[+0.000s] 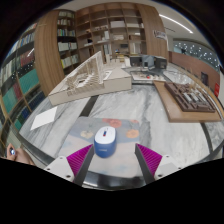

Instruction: Arrange mouse

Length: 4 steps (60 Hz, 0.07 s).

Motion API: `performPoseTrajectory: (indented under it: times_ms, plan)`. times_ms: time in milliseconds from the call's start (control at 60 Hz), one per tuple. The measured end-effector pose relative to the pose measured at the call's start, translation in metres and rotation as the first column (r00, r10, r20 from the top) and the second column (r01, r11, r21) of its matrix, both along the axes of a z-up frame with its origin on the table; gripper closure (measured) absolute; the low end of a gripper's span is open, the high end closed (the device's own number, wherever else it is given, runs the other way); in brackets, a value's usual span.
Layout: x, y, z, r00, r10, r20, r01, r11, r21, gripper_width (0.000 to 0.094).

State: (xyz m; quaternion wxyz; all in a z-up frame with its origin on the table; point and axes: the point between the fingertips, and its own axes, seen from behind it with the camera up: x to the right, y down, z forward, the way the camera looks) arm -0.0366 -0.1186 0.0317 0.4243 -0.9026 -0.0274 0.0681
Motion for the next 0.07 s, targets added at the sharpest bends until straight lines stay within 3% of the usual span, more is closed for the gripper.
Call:
performPoseTrajectory:
  times_ms: [67]
  plan:
    - [0.019, -0.027, 0.006, 1.0, -0.014, -0.019, 0.014, 1.0, 0.008, 0.009]
